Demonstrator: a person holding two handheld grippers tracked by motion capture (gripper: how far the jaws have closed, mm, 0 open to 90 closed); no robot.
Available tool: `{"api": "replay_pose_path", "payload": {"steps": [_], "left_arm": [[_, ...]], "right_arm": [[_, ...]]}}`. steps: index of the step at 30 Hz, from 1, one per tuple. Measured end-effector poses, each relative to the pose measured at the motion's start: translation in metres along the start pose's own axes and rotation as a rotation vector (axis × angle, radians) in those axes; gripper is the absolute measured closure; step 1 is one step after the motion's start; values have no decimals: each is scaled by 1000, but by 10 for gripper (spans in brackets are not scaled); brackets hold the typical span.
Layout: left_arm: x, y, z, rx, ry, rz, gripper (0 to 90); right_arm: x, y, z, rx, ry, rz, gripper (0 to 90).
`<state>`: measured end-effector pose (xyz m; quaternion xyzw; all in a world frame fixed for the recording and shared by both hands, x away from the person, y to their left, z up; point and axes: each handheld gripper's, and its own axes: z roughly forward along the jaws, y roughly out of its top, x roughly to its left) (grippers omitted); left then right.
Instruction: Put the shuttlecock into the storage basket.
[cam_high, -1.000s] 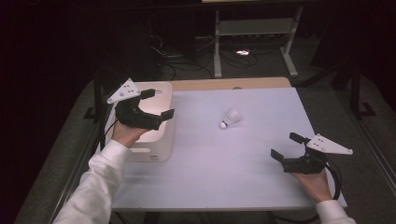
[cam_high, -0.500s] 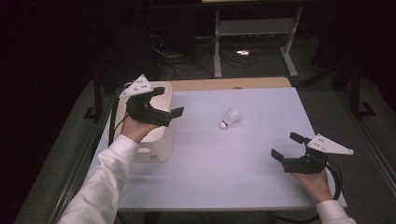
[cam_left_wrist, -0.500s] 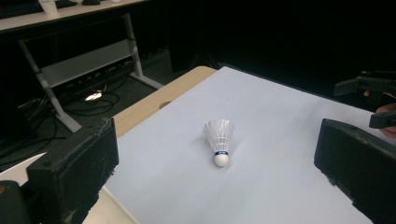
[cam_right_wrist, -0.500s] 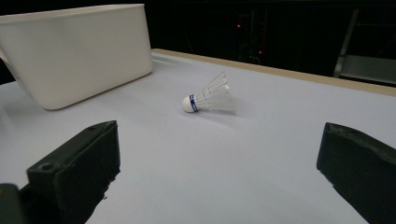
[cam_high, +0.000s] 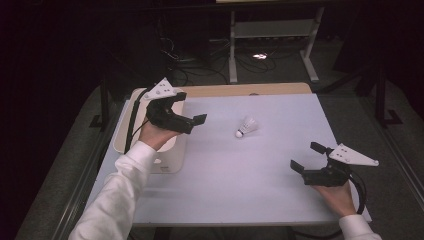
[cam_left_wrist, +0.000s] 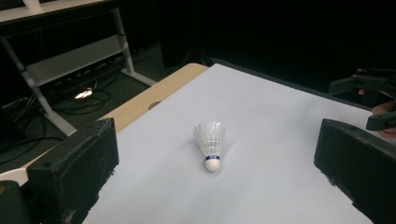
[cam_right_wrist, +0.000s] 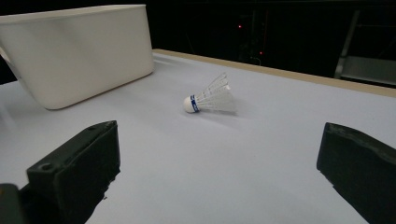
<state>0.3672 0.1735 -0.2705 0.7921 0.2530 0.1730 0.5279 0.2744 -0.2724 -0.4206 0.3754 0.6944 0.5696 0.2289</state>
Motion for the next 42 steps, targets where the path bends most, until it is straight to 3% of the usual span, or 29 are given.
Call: {"api": "replay_pose_path", "payload": {"steps": [11,26,42], "left_arm": [[3,4,17,43,7,19,0],[4,2,42,104,0,6,0],[-1,3,69,157,-41,20,0]], "right_arm": [[0,0,0,6,1,-8,0],[0,-1,-3,7,5,6,0],[-2,-2,-4,6,4,7,0]]}}
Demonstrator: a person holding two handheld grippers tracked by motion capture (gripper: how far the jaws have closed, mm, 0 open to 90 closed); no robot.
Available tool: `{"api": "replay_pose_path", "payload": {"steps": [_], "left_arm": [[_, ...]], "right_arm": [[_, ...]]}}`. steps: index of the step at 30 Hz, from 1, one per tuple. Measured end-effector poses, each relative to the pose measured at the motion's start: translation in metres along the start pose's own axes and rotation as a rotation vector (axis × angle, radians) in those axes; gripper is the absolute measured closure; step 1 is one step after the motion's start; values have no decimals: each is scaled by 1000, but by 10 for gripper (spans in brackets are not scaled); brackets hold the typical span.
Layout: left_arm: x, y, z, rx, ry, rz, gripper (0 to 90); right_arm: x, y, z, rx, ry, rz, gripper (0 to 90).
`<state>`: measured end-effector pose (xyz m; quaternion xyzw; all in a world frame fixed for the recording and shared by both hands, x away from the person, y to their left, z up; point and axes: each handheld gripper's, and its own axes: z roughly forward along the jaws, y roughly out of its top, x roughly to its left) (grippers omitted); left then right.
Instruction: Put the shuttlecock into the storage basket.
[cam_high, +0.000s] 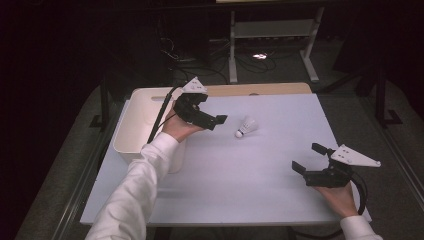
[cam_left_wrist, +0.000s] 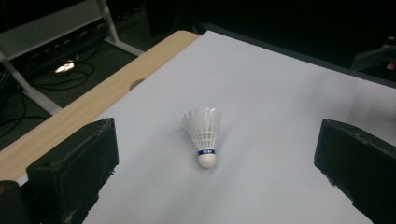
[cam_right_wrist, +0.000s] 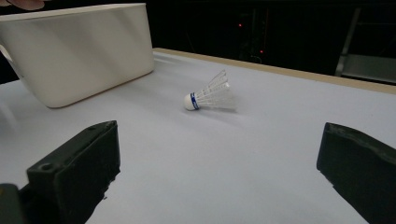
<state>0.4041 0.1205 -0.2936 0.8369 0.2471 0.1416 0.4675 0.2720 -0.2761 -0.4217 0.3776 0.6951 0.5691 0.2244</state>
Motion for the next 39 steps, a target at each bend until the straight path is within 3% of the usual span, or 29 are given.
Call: {"api": "replay_pose_path", "payload": {"steps": [3,12,19,26,32,39], "left_arm": [[-1,0,6,10,-3,16,0],[-5,1,22,29,-29,12,0],[-3,-2,35,73,-24,13,0],[0,-2,41,82,-24,5,0],[-4,0,49,75,-38,2,0],[-7,0,62,101,-51,7,0]], "right_arm": [[0,0,0,-1,0,-1,0],[-1,0,-1,-6,-1,-1,0],[0,0,-2,-4,2,-4,0],[-1,0,-2,-6,2,-3,0],[0,0,-2,-4,3,-3,0],[0,0,-2,-1,4,-6,0]]}}
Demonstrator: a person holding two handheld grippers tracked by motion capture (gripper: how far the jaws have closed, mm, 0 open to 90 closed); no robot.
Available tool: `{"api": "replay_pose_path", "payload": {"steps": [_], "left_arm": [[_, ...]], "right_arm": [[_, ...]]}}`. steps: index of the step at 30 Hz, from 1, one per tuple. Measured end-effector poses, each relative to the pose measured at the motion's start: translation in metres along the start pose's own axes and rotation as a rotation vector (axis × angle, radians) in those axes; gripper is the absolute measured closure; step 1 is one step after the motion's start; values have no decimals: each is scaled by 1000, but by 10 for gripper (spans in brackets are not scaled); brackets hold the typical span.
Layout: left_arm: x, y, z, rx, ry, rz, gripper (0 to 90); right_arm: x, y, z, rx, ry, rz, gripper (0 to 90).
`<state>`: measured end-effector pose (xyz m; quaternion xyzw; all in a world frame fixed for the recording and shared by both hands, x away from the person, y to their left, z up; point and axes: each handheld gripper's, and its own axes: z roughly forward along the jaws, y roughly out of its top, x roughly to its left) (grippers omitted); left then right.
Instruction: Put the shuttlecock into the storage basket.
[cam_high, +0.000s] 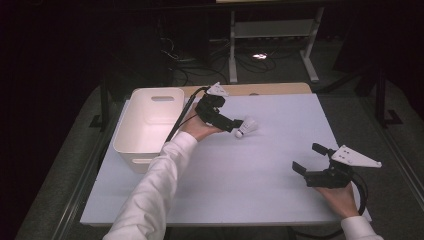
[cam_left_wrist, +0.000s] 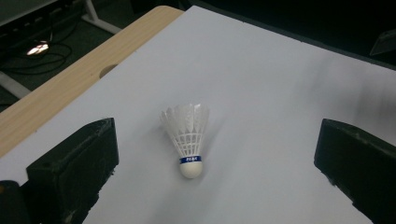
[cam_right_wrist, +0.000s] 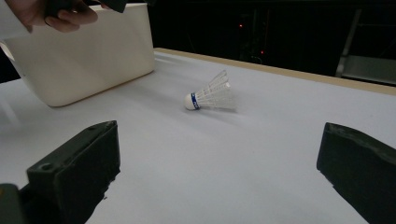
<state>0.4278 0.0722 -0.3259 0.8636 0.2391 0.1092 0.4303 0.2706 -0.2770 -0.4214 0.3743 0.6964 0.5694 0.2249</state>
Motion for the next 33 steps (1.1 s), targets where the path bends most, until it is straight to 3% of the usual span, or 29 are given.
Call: {"api": "replay_pose_path", "payload": {"steps": [7,16,33], "left_arm": [[2,-3,12,42,0,-4,0],[1,-4,22,31,-17,-25,0],[2,-10,46,94,-34,10,0]], "right_arm": [[0,0,0,0,1,-3,0],[-1,0,0,-3,3,-2,0],[-1,-1,0,-2,6,0,0]]}}
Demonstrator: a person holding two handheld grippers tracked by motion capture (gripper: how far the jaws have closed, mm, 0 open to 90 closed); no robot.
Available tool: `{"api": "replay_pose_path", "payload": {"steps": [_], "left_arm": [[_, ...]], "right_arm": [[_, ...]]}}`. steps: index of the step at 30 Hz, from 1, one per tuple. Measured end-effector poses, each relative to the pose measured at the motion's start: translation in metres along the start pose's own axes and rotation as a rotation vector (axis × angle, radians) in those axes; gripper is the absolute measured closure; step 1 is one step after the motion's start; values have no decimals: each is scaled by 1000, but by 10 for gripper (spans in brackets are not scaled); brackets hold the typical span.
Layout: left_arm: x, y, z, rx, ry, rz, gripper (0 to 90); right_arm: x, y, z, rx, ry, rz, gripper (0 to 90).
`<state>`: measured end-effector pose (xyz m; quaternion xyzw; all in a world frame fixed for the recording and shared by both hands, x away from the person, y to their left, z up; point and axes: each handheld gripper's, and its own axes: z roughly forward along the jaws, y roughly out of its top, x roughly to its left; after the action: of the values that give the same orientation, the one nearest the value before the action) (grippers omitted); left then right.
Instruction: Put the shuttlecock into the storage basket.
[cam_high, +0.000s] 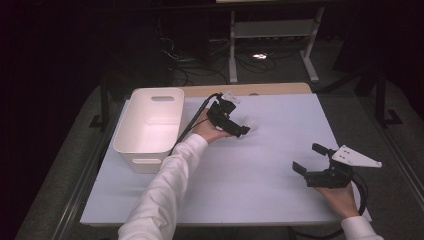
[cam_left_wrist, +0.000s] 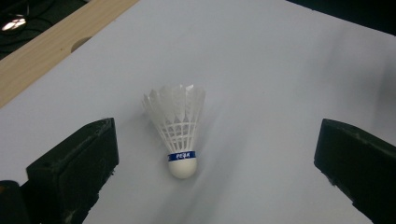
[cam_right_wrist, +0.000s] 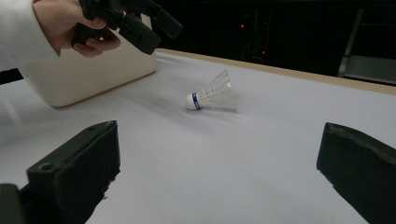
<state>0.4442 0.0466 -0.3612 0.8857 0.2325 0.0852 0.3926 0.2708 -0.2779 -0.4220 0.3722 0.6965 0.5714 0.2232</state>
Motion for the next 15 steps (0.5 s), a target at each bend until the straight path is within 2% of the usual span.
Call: {"api": "replay_pose_path", "payload": {"steps": [3,6,7,10,11,15], "left_arm": [[1,-1,4,-3,0,-15,0],[4,-3,7,22,-7,-3,0],[4,-4,10,17,-7,-20,0],[5,-6,12,50,-13,3,0],[4,-6,15,33,-16,-18,0],[5,-8,20,48,-22,-16,0]], "right_arm": [[0,0,0,0,1,0,0],[0,0,0,1,1,0,0],[0,0,0,1,1,0,0],[0,0,0,1,0,-2,0],[0,0,0,1,0,-2,0],[0,0,0,1,-1,-6,0]]}}
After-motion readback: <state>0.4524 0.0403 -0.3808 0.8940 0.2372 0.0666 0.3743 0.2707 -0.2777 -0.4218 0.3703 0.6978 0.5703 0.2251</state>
